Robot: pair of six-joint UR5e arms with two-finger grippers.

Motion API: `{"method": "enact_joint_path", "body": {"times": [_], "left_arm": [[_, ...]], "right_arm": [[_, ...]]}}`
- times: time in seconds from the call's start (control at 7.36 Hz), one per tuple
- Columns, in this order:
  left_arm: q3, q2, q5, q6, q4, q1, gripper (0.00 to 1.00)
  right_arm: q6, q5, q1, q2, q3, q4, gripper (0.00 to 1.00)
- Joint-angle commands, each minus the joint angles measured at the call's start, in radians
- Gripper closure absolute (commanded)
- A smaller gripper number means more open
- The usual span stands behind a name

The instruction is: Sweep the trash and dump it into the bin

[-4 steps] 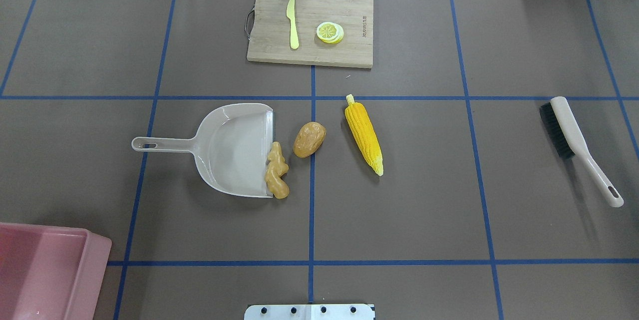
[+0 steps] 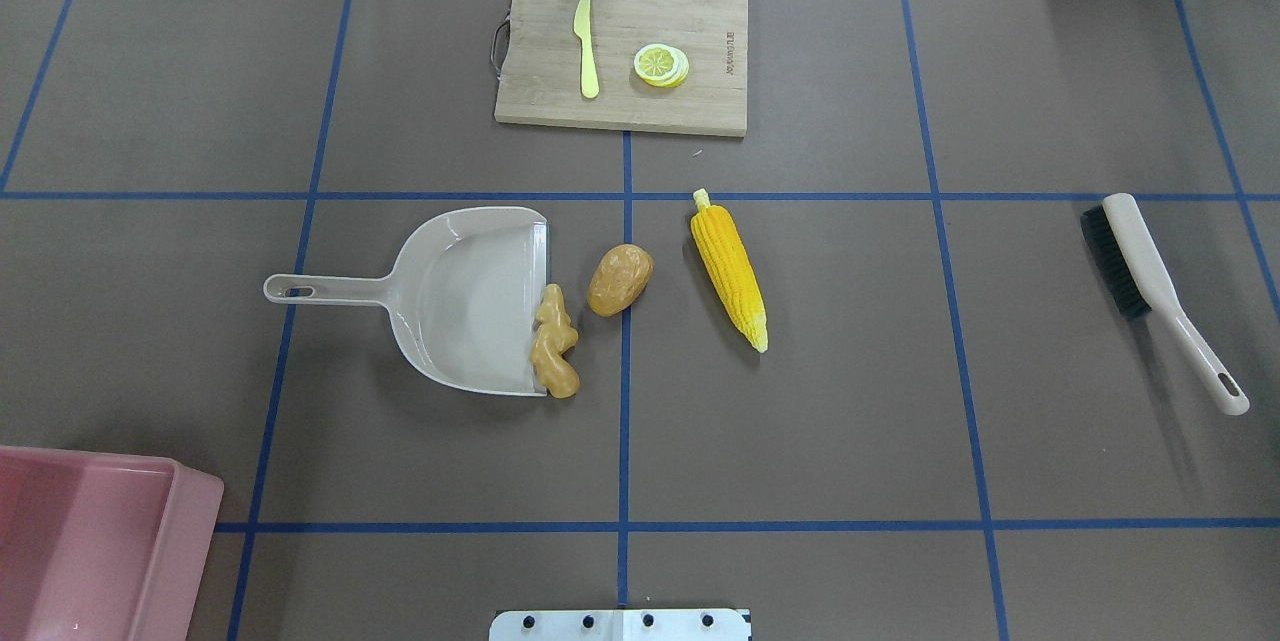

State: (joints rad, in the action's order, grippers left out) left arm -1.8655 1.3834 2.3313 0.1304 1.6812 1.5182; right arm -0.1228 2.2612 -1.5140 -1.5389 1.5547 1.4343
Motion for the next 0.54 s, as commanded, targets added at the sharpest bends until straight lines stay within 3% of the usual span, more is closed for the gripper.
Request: {"method": "enact_joint_path", "body": {"times": [0.0,0.27,0.41], "left_arm": [[-0.004,0.002,-0.007,0.002,0.000,-0.001,0.02],[-0.061,0.008,0.003,-0.055,0.009,-0.010,0.01],[-0.101,0.043,0.012,-0.064,0.006,-0.082,0.01]], "right_arm": [[-0.001,0.009,0.000,-0.001,0.001,0.000,0.00],[-0.004,0.009,0.000,-0.001,0.001,0.000,0.00],[-0.004,0.009,0.000,-0.001,0.001,0.000,0.00]]}}
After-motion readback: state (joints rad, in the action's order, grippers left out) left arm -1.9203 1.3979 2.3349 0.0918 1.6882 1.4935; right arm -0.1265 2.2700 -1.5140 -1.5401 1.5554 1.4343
